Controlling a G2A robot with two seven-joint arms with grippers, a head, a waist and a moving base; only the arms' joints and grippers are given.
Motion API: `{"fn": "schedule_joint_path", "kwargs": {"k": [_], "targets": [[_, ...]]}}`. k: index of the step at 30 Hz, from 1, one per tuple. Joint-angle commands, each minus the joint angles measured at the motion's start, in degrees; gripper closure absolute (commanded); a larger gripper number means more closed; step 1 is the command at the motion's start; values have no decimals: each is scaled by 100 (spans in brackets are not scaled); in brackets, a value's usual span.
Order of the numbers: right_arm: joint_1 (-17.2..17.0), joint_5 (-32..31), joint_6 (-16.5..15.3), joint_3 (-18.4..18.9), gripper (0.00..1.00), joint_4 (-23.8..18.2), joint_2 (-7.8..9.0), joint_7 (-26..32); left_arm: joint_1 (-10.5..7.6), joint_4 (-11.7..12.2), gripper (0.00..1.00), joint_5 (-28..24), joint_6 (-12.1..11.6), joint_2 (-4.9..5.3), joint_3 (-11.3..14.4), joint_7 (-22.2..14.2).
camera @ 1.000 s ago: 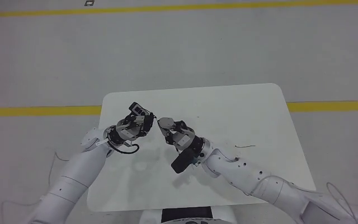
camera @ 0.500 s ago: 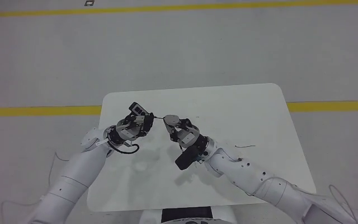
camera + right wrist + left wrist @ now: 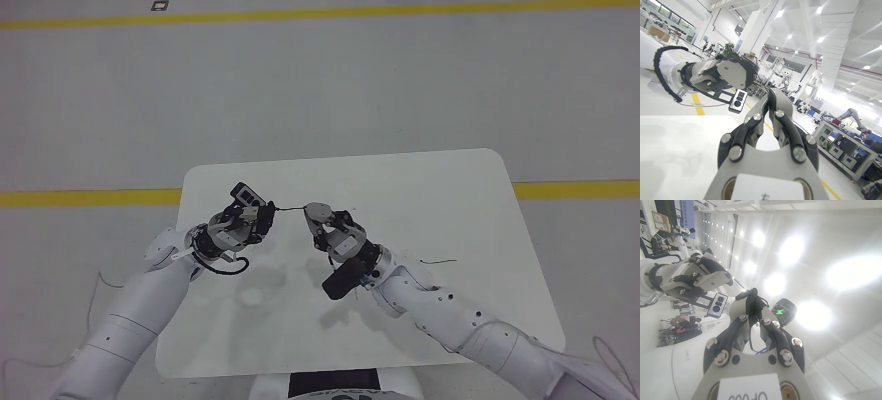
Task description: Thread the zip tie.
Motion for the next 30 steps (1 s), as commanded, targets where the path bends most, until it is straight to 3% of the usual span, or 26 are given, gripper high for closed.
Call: {"fn": "schedule_joint_path", "kwargs": {"k": [1, 30], "targets": [[-25, 0, 0, 29, 100, 0, 7, -3, 0, 0, 100, 0, 0, 0, 0, 0], [-167, 0, 0, 166, 100, -8, 68, 35, 0, 0, 100, 0, 0, 0, 0, 0]]}}
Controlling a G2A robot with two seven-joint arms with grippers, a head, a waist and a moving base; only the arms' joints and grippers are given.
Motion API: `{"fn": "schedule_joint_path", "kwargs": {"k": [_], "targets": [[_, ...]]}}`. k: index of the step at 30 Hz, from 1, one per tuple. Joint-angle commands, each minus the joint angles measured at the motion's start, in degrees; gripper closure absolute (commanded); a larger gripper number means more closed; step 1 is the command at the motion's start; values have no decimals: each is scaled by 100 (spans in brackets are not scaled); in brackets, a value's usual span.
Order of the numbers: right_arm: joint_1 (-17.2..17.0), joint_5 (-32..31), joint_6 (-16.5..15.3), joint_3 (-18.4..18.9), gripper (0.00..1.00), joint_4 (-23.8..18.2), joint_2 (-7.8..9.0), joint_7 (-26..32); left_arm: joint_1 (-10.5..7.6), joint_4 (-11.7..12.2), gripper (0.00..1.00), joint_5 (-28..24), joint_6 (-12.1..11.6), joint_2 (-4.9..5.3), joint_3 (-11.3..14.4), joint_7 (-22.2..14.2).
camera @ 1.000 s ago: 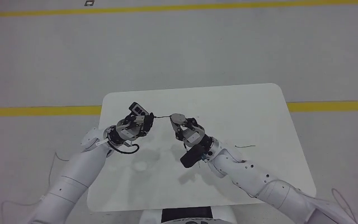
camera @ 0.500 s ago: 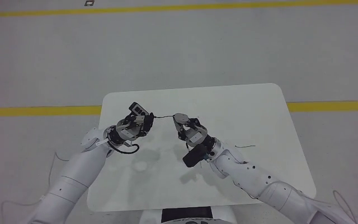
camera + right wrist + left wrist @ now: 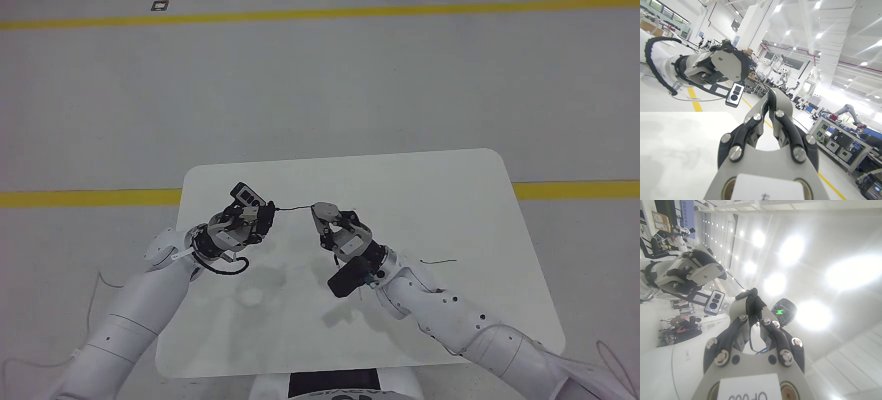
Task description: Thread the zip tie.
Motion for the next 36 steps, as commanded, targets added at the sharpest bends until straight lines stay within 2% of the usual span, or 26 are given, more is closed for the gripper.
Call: {"fn": "schedule_joint_path", "kwargs": {"k": [1, 18, 36], "targets": [[-1, 0, 0, 3, 100, 3, 1, 3, 0, 0, 100, 0, 0, 0, 0, 0], [-30, 0, 0, 54, 100, 39, 13, 47, 0, 0, 100, 0, 0, 0, 0, 0], [-194, 0, 0, 278, 100, 9, 33, 102, 0, 0, 100, 0, 0, 0, 0, 0]]}}
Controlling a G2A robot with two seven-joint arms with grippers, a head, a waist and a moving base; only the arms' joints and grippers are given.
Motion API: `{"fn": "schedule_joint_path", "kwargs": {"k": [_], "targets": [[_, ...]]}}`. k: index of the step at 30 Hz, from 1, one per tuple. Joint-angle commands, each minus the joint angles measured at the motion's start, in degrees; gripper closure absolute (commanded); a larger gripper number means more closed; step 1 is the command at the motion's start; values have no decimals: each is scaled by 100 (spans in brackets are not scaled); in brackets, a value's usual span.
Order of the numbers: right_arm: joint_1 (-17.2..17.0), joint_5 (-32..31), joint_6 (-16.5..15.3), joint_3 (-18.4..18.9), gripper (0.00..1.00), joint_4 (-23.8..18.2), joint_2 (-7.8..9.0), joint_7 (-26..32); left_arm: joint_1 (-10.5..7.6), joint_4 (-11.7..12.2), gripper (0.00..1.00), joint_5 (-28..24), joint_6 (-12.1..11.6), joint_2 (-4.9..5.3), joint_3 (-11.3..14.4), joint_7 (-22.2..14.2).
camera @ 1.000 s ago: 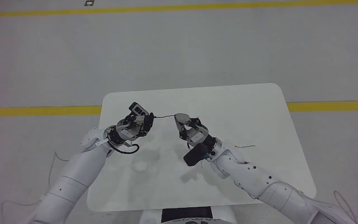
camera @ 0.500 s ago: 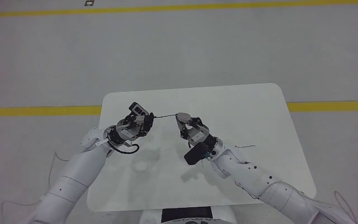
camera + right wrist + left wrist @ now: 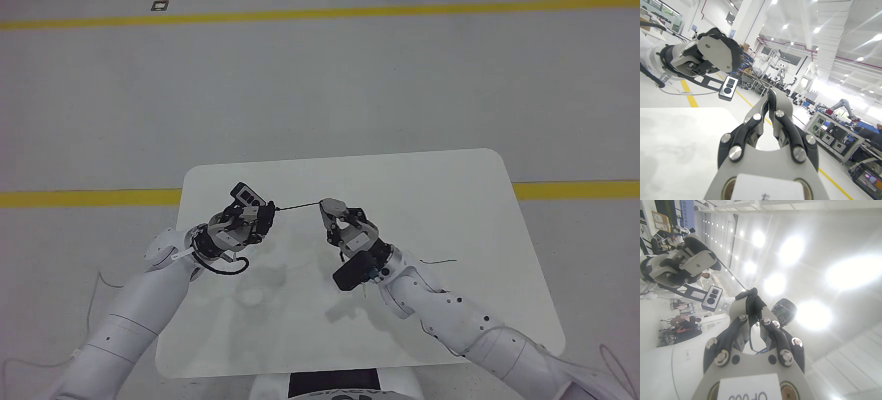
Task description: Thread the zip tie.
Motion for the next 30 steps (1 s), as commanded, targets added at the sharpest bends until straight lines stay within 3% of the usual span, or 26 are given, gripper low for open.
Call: {"fn": "schedule_joint_path", "kwargs": {"k": [1, 22, 23, 24, 30], "targets": [[-18, 0, 0, 23, 100, -4, 5, 1, 0, 0, 100, 0, 0, 0, 0, 0], [-303, 0, 0, 330, 100, -146, 96, 31, 0, 0, 100, 0, 0, 0, 0, 0], [-332, 0, -10, 330, 55, -182, 110, 20, 0, 0, 100, 0, 0, 0, 0, 0], [-351, 0, -22, 357, 0, -214, 134, 11, 0, 0, 100, 0, 0, 0, 0, 0], [-351, 0, -22, 357, 0, -214, 134, 11, 0, 0, 100, 0, 0, 0, 0, 0]]}}
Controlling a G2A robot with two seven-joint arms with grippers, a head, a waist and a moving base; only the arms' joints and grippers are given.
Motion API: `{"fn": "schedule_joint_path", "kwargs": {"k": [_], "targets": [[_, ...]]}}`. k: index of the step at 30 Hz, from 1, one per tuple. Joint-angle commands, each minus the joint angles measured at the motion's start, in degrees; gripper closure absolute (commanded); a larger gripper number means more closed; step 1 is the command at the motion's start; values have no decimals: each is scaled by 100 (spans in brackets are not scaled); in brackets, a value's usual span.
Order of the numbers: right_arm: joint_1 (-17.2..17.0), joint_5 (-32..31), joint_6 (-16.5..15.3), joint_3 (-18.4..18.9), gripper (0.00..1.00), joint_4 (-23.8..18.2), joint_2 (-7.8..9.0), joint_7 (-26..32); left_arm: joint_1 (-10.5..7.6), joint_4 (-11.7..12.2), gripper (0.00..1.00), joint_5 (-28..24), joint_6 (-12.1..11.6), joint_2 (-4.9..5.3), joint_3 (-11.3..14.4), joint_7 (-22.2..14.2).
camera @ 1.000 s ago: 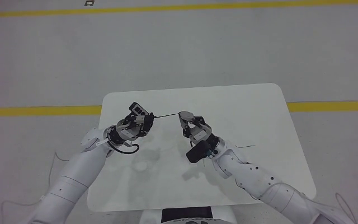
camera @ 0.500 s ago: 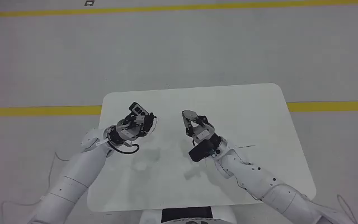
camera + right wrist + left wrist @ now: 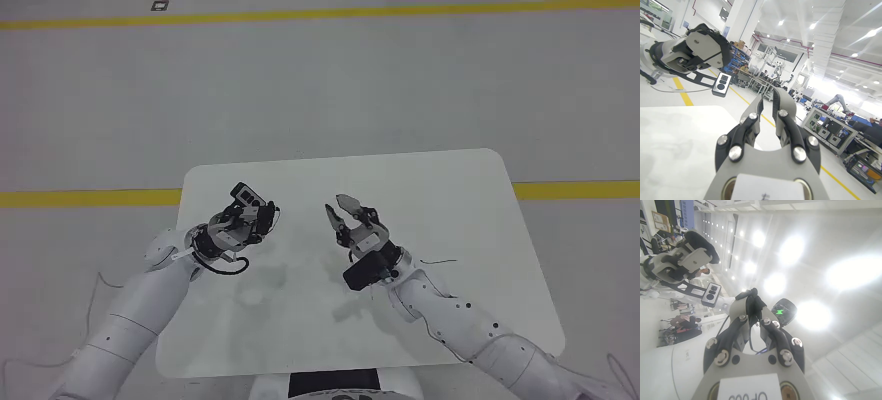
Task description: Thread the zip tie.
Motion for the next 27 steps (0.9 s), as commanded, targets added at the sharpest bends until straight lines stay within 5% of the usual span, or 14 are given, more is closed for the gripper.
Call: {"fn": "schedule_joint_path", "kwargs": {"k": [1, 7, 10, 15, 22, 27], "targets": [[0, 0, 1, -1, 0, 0, 0, 1, 0, 0, 100, 0, 0, 0, 0, 0], [0, 0, 1, -1, 0, 0, 0, 1, 0, 0, 100, 0, 0, 0, 0, 0], [-152, 521, -134, 209, 0, -45, -6, -17, 13, -87, 100, 89, 24, 4, -30, 129], [-424, 1070, -525, 706, 0, 58, 50, -152, 116, -208, 100, 347, 346, 70, -224, -137], [-761, 2032, -1021, 1334, 0, -85, 75, -259, 156, -765, 100, 1121, 715, 190, -307, -251], [-761, 2032, -1021, 1334, 0, -85, 75, -259, 159, -794, 100, 1153, 698, 195, -309, -251]]}}
